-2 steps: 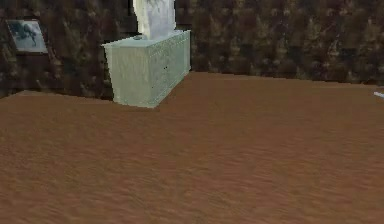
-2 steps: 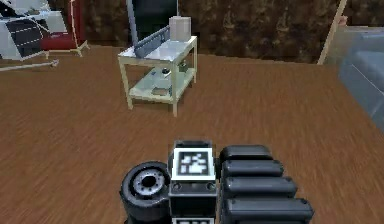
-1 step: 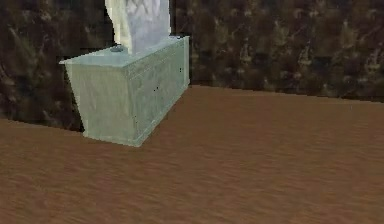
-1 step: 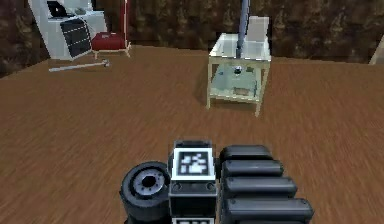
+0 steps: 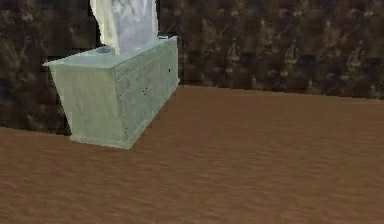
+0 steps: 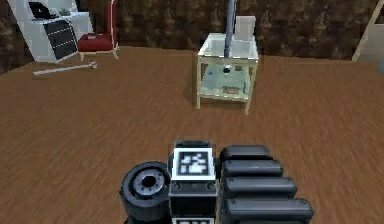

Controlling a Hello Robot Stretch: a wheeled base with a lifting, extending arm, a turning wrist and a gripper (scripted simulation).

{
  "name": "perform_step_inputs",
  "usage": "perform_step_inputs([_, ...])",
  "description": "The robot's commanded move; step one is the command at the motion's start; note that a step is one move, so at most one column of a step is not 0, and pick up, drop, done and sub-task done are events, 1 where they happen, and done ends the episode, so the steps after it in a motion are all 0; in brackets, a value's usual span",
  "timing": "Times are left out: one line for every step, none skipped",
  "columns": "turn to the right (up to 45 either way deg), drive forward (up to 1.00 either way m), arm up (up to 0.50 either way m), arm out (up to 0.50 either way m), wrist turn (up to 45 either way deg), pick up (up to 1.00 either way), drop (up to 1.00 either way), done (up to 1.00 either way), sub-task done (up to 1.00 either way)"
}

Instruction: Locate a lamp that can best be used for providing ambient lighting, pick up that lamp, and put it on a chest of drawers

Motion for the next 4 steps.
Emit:
perform_step_inputs([0.0, 1.0, 0.0, 0.0, 0.0, 0.0, 0.0, 0.0, 0.0])
perform_step_inputs([0.0, 1.0, 0.0, 0.0, 0.0, 0.0, 0.0, 0.0, 0.0])
perform_step_inputs([0.0, 0.8, 0.0, 0.0, 0.0, 0.0, 0.0, 0.0, 0.0])
perform_step_inputs([24.0, 0.0, 0.0, 0.0, 0.0, 0.0, 0.0, 0.0, 0.0])
